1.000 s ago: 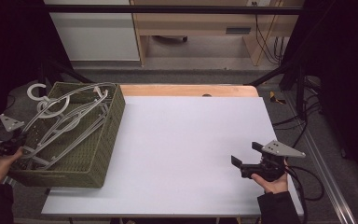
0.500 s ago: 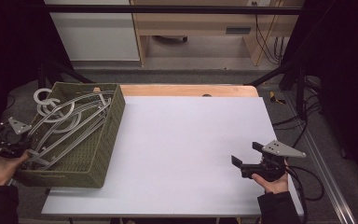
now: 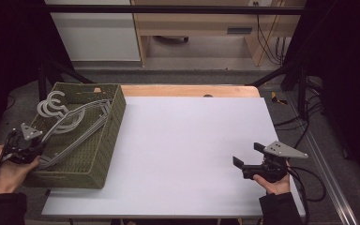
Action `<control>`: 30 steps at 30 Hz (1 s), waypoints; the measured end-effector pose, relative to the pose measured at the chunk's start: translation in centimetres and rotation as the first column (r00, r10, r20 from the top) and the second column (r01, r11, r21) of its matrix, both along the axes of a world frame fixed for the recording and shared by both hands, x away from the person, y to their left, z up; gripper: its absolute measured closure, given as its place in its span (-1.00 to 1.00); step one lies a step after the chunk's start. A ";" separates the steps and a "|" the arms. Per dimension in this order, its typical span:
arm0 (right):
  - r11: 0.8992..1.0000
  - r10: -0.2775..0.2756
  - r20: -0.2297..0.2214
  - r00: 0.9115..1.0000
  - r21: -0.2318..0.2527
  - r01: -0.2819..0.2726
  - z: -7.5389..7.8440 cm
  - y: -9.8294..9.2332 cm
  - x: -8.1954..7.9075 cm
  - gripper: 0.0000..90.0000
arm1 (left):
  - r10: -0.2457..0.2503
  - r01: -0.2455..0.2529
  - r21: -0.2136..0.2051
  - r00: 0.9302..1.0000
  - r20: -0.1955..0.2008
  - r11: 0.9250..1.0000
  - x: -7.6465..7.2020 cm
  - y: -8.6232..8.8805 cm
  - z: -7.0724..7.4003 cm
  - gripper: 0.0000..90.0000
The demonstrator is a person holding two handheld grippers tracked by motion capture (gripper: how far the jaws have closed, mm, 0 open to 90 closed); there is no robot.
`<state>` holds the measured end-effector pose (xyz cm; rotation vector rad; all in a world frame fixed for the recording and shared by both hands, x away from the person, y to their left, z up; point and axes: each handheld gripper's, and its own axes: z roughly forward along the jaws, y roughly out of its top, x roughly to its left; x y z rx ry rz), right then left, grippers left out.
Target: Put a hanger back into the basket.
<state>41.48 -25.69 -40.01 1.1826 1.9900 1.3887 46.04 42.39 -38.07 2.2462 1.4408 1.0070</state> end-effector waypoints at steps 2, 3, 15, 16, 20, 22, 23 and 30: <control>1.000 -0.001 0.000 1.000 -0.001 0.001 0.0 0.0 0.0 -0.94 | -0.002 0.002 -0.012 1.000 -0.027 1.000 0.1 0.1 -0.3 0.79; 1.000 0.000 0.001 1.000 0.000 0.000 0.0 0.0 0.0 -0.94 | -0.003 0.002 -0.023 0.999 -0.035 1.000 0.0 0.2 -0.3 0.78; 1.000 0.001 0.000 1.000 0.004 -0.001 0.1 0.0 0.0 -0.94 | 0.004 0.000 -0.215 1.000 0.016 0.977 -1.0 0.5 0.9 0.44; 1.000 0.002 0.001 1.000 0.003 -0.002 0.1 -0.1 -0.1 -0.94 | 0.000 0.010 -0.237 0.999 0.039 0.971 -1.2 0.3 1.1 0.40; 1.000 -0.004 0.004 1.000 0.007 0.004 0.1 -0.1 -0.1 -0.94 | -0.042 0.086 -0.317 0.989 0.143 0.944 -2.0 -1.2 2.0 0.24; 1.000 -0.005 0.006 1.000 0.006 0.005 0.2 -0.2 -0.1 -0.94 | -0.050 0.106 -0.343 0.984 0.169 0.933 -2.2 -1.7 2.2 0.17; 1.000 -0.005 0.006 1.000 0.010 0.005 0.2 -0.2 -0.1 -0.94 | -0.077 0.159 -0.386 0.973 0.218 0.909 -2.7 -2.9 2.5 0.13; 1.000 -0.003 0.015 1.000 0.017 0.003 0.3 -0.3 -0.3 -0.94 | -0.204 0.344 -0.478 0.925 0.322 0.808 -4.2 -7.2 2.7 -0.02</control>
